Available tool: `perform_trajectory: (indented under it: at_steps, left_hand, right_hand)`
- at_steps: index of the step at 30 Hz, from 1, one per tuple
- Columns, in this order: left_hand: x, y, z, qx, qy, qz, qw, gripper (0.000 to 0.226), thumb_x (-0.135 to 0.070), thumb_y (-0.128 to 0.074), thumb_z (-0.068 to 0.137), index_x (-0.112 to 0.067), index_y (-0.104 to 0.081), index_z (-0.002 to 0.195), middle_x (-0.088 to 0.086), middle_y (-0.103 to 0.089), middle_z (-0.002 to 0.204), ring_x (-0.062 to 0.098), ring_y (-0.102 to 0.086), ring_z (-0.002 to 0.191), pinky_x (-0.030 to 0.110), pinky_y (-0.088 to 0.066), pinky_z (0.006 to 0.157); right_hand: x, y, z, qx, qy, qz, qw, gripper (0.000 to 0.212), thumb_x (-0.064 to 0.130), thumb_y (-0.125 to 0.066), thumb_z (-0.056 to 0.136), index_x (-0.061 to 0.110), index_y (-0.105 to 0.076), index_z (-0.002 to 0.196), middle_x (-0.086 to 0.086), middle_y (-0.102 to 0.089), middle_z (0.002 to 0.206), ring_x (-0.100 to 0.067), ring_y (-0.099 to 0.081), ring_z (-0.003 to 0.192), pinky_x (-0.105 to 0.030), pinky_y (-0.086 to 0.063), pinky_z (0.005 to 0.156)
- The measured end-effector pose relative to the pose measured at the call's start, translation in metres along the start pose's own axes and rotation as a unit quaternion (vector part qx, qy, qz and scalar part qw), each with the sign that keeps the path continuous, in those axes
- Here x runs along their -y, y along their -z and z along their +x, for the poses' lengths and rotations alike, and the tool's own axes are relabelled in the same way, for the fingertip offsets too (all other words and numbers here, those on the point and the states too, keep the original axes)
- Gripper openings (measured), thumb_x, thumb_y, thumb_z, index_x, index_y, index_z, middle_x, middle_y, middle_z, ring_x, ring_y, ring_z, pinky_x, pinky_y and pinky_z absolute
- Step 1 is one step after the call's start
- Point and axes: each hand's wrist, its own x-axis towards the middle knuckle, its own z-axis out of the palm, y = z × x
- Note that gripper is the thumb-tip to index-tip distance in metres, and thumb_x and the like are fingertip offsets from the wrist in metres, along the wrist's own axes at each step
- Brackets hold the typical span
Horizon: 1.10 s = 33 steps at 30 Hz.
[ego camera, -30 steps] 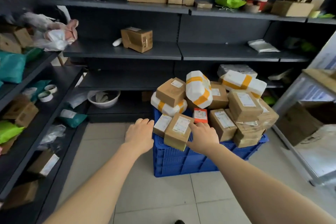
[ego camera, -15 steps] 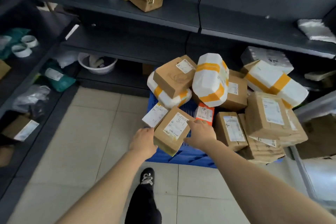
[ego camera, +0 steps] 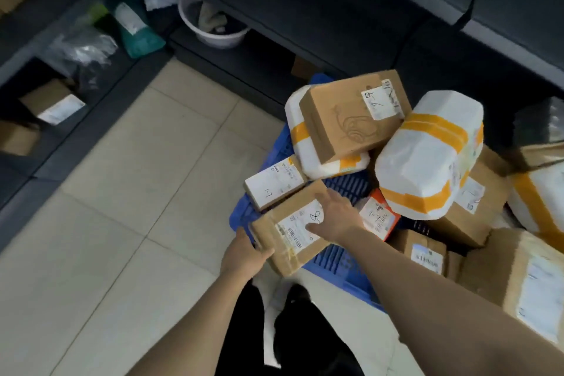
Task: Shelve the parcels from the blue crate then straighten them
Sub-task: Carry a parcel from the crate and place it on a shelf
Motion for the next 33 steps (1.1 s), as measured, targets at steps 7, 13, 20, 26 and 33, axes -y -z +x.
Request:
perform_trajectory:
  at_steps: [7, 13, 20, 26, 33]
  left_hand:
    - [0.010, -0.060, -0.008, 0.031, 0.182, -0.293, 0.938, 0.045, -0.056, -0.059, 0.086, -0.024, -0.052, 0.118, 0.005, -0.058, 0.113, 0.024, -0.058, 0.099, 0.031, -0.050, 0.065]
    - [0.007, -0.099, -0.016, -0.109, 0.167, -0.586, 0.786, 0.036, -0.020, -0.055, 0.097, -0.011, -0.049, 0.130, 0.009, -0.063, 0.116, 0.019, -0.063, 0.087, 0.031, -0.053, 0.071]
    - [0.001, -0.145, -0.030, -0.101, 0.154, -0.615, 0.767, 0.036, -0.021, -0.056, 0.096, -0.022, -0.048, 0.131, 0.003, -0.064, 0.123, 0.020, -0.067, 0.093, 0.033, -0.054, 0.071]
    - [0.011, -0.165, -0.063, -0.159, 0.143, -0.633, 0.744, 0.031, -0.022, -0.048, 0.100, -0.027, -0.045, 0.131, -0.004, -0.062, 0.113, 0.019, -0.064, 0.091, 0.035, -0.052, 0.073]
    - [0.052, -0.145, -0.131, -0.325, 0.091, -0.618, 0.710, 0.029, -0.023, -0.050, 0.099, -0.044, -0.057, 0.118, -0.011, -0.068, 0.114, 0.016, -0.064, 0.106, 0.046, -0.049, 0.097]
  right_hand:
    - [-0.020, -0.003, 0.045, 0.059, 0.116, -0.015, 0.991, 0.098, 0.041, -0.073, 0.082, 0.034, -0.007, 0.154, -0.001, 0.021, 0.160, -0.031, 0.001, 0.147, -0.048, -0.025, 0.116]
    - [-0.029, -0.010, 0.045, 0.028, 0.111, -0.071, 0.991, 0.082, 0.047, -0.067, 0.085, 0.028, -0.021, 0.150, -0.011, -0.012, 0.150, -0.036, -0.029, 0.132, -0.043, -0.038, 0.104]
    - [-0.041, -0.041, 0.026, 0.037, 0.123, -0.055, 0.990, 0.065, 0.065, -0.046, 0.090, 0.021, -0.046, 0.138, -0.013, -0.043, 0.136, -0.033, -0.048, 0.121, -0.040, -0.044, 0.094]
    - [-0.038, -0.057, -0.004, 0.033, 0.197, 0.140, 0.970, 0.028, 0.033, -0.061, 0.093, 0.014, -0.066, 0.113, -0.001, -0.066, 0.104, -0.017, -0.059, 0.094, -0.031, -0.049, 0.084]
    - [0.000, -0.078, -0.064, 0.064, 0.303, 0.178, 0.934, 0.050, 0.034, -0.063, 0.092, 0.024, -0.051, 0.140, 0.006, -0.059, 0.128, -0.011, -0.056, 0.115, -0.036, -0.047, 0.100]
